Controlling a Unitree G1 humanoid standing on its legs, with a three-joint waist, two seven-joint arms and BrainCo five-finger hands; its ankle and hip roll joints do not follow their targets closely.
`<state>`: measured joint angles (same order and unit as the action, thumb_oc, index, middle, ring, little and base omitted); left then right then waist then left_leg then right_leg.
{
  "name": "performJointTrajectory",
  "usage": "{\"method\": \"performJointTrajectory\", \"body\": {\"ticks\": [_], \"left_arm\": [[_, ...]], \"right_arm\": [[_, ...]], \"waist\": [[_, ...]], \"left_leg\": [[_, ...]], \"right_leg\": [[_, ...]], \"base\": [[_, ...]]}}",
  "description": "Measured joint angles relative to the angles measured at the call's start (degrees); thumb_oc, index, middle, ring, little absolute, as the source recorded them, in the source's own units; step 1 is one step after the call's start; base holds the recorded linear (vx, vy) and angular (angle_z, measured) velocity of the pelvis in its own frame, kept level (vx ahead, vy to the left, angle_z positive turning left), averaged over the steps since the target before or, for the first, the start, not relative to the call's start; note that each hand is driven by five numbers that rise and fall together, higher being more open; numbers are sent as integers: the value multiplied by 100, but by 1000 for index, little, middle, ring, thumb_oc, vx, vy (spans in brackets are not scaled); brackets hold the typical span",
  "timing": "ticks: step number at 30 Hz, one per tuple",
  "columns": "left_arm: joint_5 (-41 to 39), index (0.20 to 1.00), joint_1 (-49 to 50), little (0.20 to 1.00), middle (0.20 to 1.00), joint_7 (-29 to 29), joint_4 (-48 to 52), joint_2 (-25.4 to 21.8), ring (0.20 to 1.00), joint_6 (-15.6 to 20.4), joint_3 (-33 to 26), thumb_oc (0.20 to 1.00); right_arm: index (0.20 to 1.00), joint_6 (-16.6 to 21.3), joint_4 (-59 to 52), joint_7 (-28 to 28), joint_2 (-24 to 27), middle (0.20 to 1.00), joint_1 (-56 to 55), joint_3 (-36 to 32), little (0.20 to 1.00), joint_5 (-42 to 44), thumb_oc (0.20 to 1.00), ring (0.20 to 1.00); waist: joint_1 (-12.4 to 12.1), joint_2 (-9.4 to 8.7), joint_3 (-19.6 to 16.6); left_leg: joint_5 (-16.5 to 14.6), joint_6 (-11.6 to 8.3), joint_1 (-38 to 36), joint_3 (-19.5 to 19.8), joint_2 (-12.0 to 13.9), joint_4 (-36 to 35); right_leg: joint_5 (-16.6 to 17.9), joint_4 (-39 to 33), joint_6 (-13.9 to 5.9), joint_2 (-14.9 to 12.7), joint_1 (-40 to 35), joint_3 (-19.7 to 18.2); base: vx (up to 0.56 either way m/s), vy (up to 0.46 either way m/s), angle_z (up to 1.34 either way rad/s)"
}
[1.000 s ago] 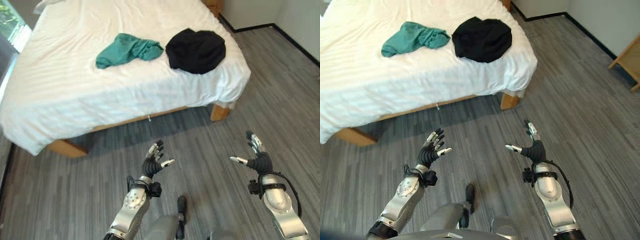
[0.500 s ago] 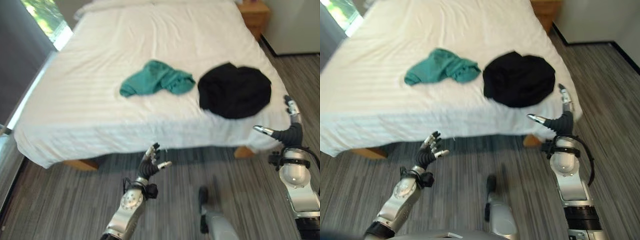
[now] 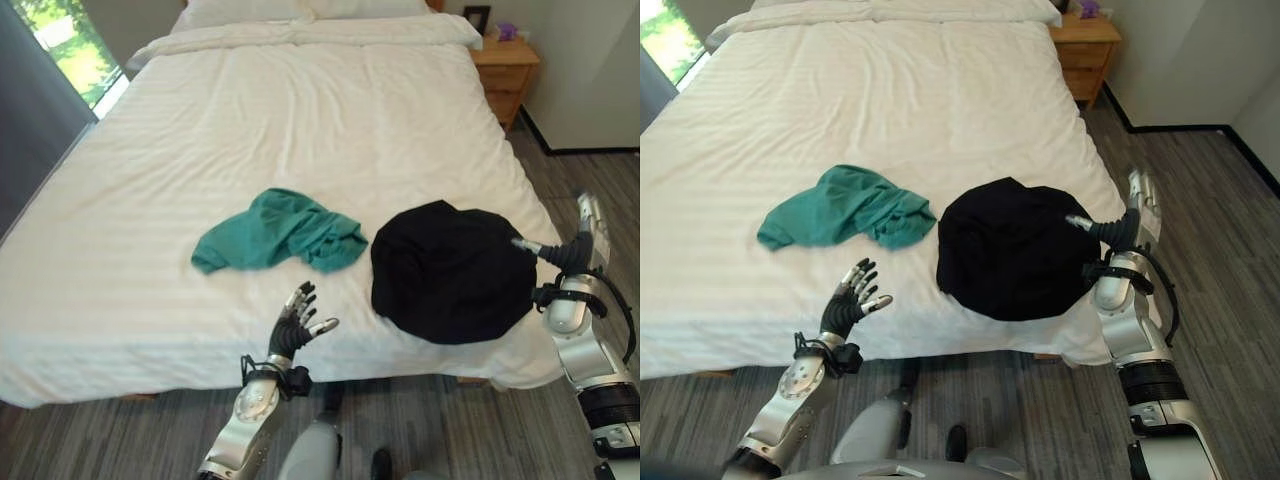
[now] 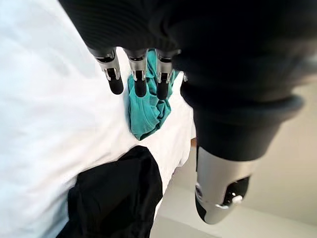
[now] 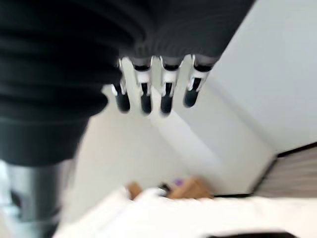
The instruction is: Pick up bed clothes into laundry basket.
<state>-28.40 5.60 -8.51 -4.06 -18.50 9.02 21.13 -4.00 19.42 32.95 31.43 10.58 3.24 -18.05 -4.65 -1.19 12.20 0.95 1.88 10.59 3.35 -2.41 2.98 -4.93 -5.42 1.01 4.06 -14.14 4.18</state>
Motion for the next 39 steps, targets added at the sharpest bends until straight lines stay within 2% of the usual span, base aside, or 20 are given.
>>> {"method": "performJointTrajectory", "body": {"ticks": [1, 2, 3, 4, 5, 8, 9, 10, 12, 14, 15, 17, 19, 21, 24, 27, 28, 32, 34, 39], "left_arm": [[-44, 1000, 59, 1000, 1000, 4, -10, 1, 1000, -8, 52, 1000], [-65, 1000, 85, 1000, 1000, 8, -16, -45, 1000, -18, 97, 1000], [-66, 1000, 84, 1000, 1000, 9, -48, -69, 1000, -41, 147, 1000], [-74, 1000, 21, 1000, 1000, 25, -26, -60, 1000, -53, 273, 1000], [-75, 1000, -25, 1000, 1000, 29, -23, -6, 1000, -54, 273, 1000], [-172, 1000, -113, 1000, 1000, 154, -242, 15, 1000, -51, 246, 1000], [-268, 1000, -78, 1000, 1000, 192, -279, -10, 1000, -80, 153, 1000], [-295, 1000, -17, 1000, 1000, 239, -337, -144, 1000, -84, 69, 1000], [-292, 1000, 282, 1000, 1000, 380, -254, -450, 1000, -138, -54, 1000], [-290, 1000, 623, 1000, 1000, 509, 206, -821, 1000, -212, -248, 1000], [-295, 1000, 685, 1000, 1000, 536, 525, -916, 1000, -235, -365, 1000], [-297, 1000, 751, 1000, 1000, 597, 2028, -1086, 1000, 4, -1387, 1000], [-129, 1000, 443, 1000, 1000, 474, 2144, -1260, 1000, 77, -1774, 1000], [780, 1000, -177, 1000, 1000, -2, 1959, -1659, 1000, 103, -2191, 1000], [2170, 1000, -1070, 1000, 1000, -469, 1515, -1762, 1000, 220, -1938, 1000], [3213, 1000, -2199, 1000, 1000, -639, -332, -1598, 1000, -47, -1064, 1000], [3456, 1000, -2428, 1000, 1000, -652, -1240, -1325, 1000, -311, -862, 1000], [4413, 1000, -2258, 1000, 1000, -625, -2131, -1014, 1000, -588, -665, 1000], [5138, 1000, -2402, 1000, 1000, -639, -3564, -1020, 1000, -832, -578, 1000], [5891, 1000, -2826, 1000, 1000, -912, -5447, -809, 1000, -979, -335, 1000]], "right_arm": [[1000, -39, 374, -66, -11, 1000, -2, 105, 1000, 1, 1000, 1000], [1000, -87, 865, -104, -139, 1000, 49, 173, 1000, 60, 1000, 1000], [1000, -135, 1196, -127, -247, 1000, 77, 192, 1000, 127, 1000, 1000], [1000, -189, 1880, -244, -450, 1000, 140, 241, 1000, 385, 1000, 1000], [1000, -164, 2099, -283, -492, 1000, 220, 266, 1000, 476, 1000, 1000], [1000, -84, 3578, -276, -723, 1000, 758, 693, 1000, 691, 1000, 1000], [922, -97, 3655, -232, -720, 922, 724, 612, 922, 775, 922, 922], [200, -22, 4108, -243, -770, 200, 744, 618, 200, 839, 200, 200], [200, 233, 4878, -265, -858, 200, 807, 640, 200, 914, 200, 200], [200, 161, 5091, -615, -716, 200, 759, 613, 200, 1011, 200, 200], [200, 155, 5052, -755, -560, 200, 656, 597, 200, 1030, 200, 200], [200, 314, 4677, -845, -410, 200, 189, 215, 200, 1144, 200, 200], [200, 451, 4585, -867, -367, 200, 57, -20, 200, 1225, 200, 200], [200, 583, 4299, -1052, -366, 200, -90, -273, 200, 1571, 200, 200], [200, 598, 3292, -1331, -303, 200, -331, -266, 200, 1851, 200, 200], [200, 548, 1432, -1780, -302, 200, -848, -289, 200, 1949, 200, 200], [200, 583, 84, -1984, -365, 200, -1381, -574, 200, 2032, 200, 200], [200, 659, -1738, -2231, -247, 200, -2795, -1397, 200, 2040, 200, 200], [200, 689, -2180, -2231, 295, 200, -3010, -1847, 200, 1626, 200, 200], [200, 1109, -2863, -2229, 807, 200, -2984, -2490, 200, 1259, 200, 200]], "waist": [[11, 71, -51], [5, 62, -56], [8, 23, -57], [8, 208, -56], [0, 282, -19], [-42, 309, -46], [-36, 242, -45], [-131, 55, -98], [-386, -118, -222], [-516, -262, -387], [-615, -254, -391], [-657, -126, -443], [-625, 2, -517], [-576, 85, -559], [-296, 135, -580], [320, 316, -545], [449, 448, -533], [1035, 427, -383], [1389, 396, -349], [1688, 246, -278]], "left_leg": [[202, 163, -219, 59, -12, -100], [680, 90, -412, 127, -1, -313], [738, 164, -587, 181, -9, -462], [803, 258, -911, 408, 171, -820], [800, 262, -944, 467, 156, -819], [762, 198, -1011, 581, -115, -820], [593, 33, -1114, 750, -211, -822], [476, -97, -1154, 836, -269, -826], [221, -311, -1193, 722, -165, -858], [206, -298, -1171, 660, -57, -858], [234, -321, -1161, 673, -41, -858], [287, -260, -1134, 779, -46, -855], [249, -321, -1163, 773, -36, -857], [241, -327, -1157, 727, 5, -857], [241, -326, -1138, 590, 27, -854], [290, -261, -1054, 319, 57, -819], [282, -265, -1027, 122, 64, -836], [215, -335, -1070, -193, 101, -843], [206, -322, -1105, -436, 152, -863], [96, -326, -1171, -679, 301, -871]], "right_leg": [[-87, 99, -130, 64, -65, -14], [-171, 270, -250, 106, -102, 29], [-215, 447, -319, 86, -80, 76], [-599, 1306, -346, 9, 387, 175], [-667, 1132, -359, -134, 482, 145], [-168, -16, -626, -838, 605, 142], [184, -61, -742, -1071, 613, 150], [368, -59, -889, -1196, 578, 173], [353, -37, -799, -1112, 486, 210], [270, -35, -696, -1036, 453, 345], [267, -39, -688, -1021, 461, 359], [257, -37, -684, -1005, 444, 486], [236, -55, -700, -1002, 441, 470], [235, -48, -693, -971, 471, 438], [249, -39, -670, -965, 571, 305], [385, -21, -679, -966, 809, 38], [393, -32, -691, -1004, 855, -70], [431, -32, -697, -995, 981, -312], [446, -32, -693, -981, 1014, -509], [542, -32, -677, -835, 1111, -783]], "base": [[99, 75, -30], [67, 51, -13], [54, 53, 6], [36, 45, 14], [48, 54, 10], [31, 15, 27], [82, 2, 68], [93, -10, 49], [64, -20, 19], [33, -35, 26], [21, -38, 18], [22, -29, 20], [27, -9, 2], [27, 16, -7], [8, 48, -24], [39, 116, -52], [53, 77, -85], [74, 89, -41], [26, 93, -56], [18, 87, -33]]}}
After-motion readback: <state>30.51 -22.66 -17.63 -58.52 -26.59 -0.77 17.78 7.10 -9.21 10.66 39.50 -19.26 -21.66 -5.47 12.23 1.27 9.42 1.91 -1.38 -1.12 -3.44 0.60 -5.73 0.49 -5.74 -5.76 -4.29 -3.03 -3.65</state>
